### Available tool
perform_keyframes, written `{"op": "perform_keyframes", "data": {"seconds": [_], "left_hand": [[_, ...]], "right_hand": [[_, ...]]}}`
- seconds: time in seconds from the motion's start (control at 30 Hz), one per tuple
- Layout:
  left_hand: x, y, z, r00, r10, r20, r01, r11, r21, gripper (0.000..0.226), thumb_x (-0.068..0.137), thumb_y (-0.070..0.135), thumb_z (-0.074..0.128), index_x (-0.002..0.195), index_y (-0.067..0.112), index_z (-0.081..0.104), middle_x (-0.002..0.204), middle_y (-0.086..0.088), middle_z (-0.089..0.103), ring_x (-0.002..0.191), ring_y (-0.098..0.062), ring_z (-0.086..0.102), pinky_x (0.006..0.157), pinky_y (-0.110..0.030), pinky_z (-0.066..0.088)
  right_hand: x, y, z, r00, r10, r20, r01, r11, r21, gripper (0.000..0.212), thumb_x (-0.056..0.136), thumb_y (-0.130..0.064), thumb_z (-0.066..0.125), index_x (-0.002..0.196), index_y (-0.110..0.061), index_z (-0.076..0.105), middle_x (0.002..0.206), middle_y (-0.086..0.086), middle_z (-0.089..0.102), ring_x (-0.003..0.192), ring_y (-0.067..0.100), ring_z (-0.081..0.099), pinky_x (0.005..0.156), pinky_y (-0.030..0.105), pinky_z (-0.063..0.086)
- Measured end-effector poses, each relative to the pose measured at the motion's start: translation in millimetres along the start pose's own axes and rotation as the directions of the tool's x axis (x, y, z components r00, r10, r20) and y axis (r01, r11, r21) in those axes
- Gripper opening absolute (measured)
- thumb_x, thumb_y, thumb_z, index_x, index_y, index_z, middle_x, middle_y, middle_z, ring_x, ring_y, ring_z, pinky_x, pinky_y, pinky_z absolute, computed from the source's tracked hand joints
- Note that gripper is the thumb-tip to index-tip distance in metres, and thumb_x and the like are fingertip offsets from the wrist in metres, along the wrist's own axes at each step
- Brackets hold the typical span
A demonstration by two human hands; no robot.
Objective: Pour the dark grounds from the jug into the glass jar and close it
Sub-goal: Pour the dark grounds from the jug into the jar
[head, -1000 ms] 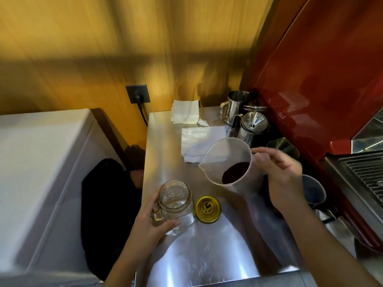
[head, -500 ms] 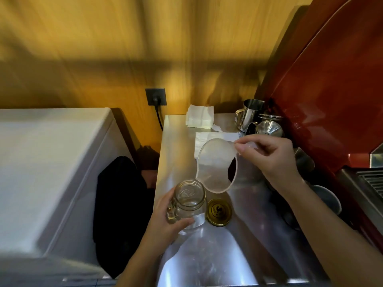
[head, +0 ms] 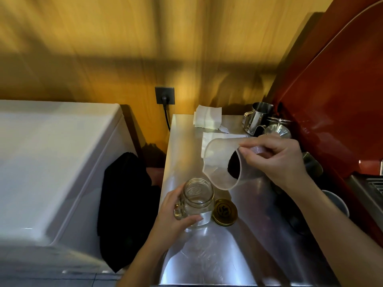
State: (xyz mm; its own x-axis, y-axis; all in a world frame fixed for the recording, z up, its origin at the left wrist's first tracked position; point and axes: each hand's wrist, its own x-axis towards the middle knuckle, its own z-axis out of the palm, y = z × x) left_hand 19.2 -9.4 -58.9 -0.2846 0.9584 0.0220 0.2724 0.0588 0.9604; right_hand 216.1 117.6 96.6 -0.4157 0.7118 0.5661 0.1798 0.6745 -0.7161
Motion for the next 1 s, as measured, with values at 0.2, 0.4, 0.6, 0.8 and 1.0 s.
{"op": "perform_keyframes", "data": {"seconds": [0.2,0.4,0.6,0.8,1.0], "left_hand": [[0.4,-1.5,-0.1,1.0,0.029,-0.002,-0.029,1.0,0.006,0.084,0.059,0.05,0.083,0.131,0.042,0.043,0.127,0.009,0.051,0.118,-0.001,0.048,0.095,-0.014,0.042],[1.4,-4.1,0.5,1.0,0.026,-0.006,-0.026,1.0,0.004,0.084,0.061,0.042,0.084,0.134,0.04,0.042,0.128,0.01,0.05,0.119,-0.002,0.047,0.092,-0.006,0.039],[2.6,-4.3,2.1,0.999,0.047,-0.022,-0.046,0.999,0.027,0.079,0.061,0.046,0.082,0.128,0.052,0.039,0.128,0.015,0.049,0.117,0.007,0.045,0.089,-0.004,0.037],[1.8,-8.2,1.5,0.998,0.052,-0.029,-0.051,0.998,0.045,0.08,0.063,0.045,0.084,0.127,0.056,0.036,0.126,0.022,0.045,0.116,0.014,0.041,0.088,0.0,0.034],[2.5,-8.0,3.1,0.997,0.061,-0.042,-0.059,0.998,0.032,0.079,0.062,0.041,0.084,0.123,0.06,0.037,0.125,0.021,0.045,0.116,0.012,0.043,0.088,-0.001,0.035]], "right_hand": [[0.6,-3.2,3.6,0.997,-0.022,0.077,0.027,0.998,-0.058,0.029,0.071,0.003,0.077,0.088,-0.019,0.069,0.078,0.0,0.069,0.079,0.038,0.059,0.073,0.054,0.049],[2.8,-9.5,7.5,0.985,-0.115,0.125,0.132,0.981,-0.139,0.016,0.068,-0.013,0.075,0.083,-0.017,0.07,0.075,-0.005,0.067,0.072,-0.006,0.055,0.075,0.023,0.033],[4.5,-12.8,17.7,0.97,-0.147,0.192,0.177,0.973,-0.147,0.009,0.067,-0.014,0.072,0.075,-0.009,0.073,0.054,-0.012,0.053,0.052,-0.002,0.044,0.071,0.019,0.028],[14.0,-17.1,25.0,0.936,-0.217,0.276,0.278,0.938,-0.206,0.027,0.074,-0.033,0.062,0.071,-0.008,0.072,0.056,-0.004,0.059,0.052,0.006,0.046,0.071,0.016,0.027],[23.4,-20.9,34.0,0.878,-0.323,0.354,0.428,0.859,-0.28,0.032,0.077,-0.032,0.056,0.068,-0.005,0.071,0.055,0.006,0.064,0.047,0.018,0.053,0.061,0.02,0.021]]}}
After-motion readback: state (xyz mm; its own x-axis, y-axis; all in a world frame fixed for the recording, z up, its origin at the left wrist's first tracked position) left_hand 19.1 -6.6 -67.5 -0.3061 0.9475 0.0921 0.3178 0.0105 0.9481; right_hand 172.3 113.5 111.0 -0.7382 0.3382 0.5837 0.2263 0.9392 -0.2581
